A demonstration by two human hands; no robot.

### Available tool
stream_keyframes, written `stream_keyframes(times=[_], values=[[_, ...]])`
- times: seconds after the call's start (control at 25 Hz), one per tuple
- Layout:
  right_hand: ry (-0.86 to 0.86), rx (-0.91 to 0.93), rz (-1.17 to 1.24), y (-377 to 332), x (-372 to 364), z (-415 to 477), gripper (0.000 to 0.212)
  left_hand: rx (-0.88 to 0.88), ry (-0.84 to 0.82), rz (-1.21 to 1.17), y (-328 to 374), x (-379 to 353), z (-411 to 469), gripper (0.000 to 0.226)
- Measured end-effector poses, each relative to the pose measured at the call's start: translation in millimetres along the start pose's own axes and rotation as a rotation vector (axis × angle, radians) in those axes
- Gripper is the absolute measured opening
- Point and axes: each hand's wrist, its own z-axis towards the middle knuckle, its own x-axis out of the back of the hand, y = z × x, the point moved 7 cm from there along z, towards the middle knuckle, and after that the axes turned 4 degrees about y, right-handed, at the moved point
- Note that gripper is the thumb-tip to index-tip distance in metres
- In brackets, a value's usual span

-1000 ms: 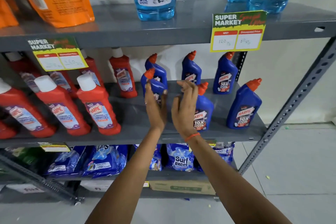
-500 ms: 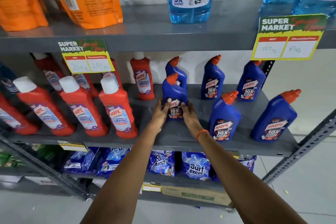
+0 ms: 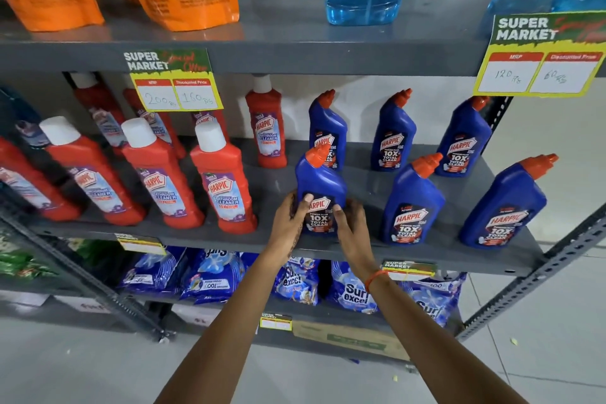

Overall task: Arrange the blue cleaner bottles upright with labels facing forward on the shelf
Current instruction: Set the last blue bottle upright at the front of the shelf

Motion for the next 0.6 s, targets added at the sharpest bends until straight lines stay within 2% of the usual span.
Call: stream_keyframes(times=[0.2,0.44,0.52,0.6], values=[[0.008,-0.017,0.033,0,-3,-2,0.018,-0.001,0.020,0.047,9,-1,-6,0.025],[0.019,0.013,-0.064,-1,-1,-1,0.026,0.027,0.026,0.064,8,-3,-11,0.036],[0.006,0.018,-0.126,-11,-1,-5,0.041,0.001,0.043,0.183,12,-3,-16,0.051],[0.011,-0.004,-0.228,-23,3,-7,0.047,-0.050,0.073,0.410,20,-4,-19,0.068]])
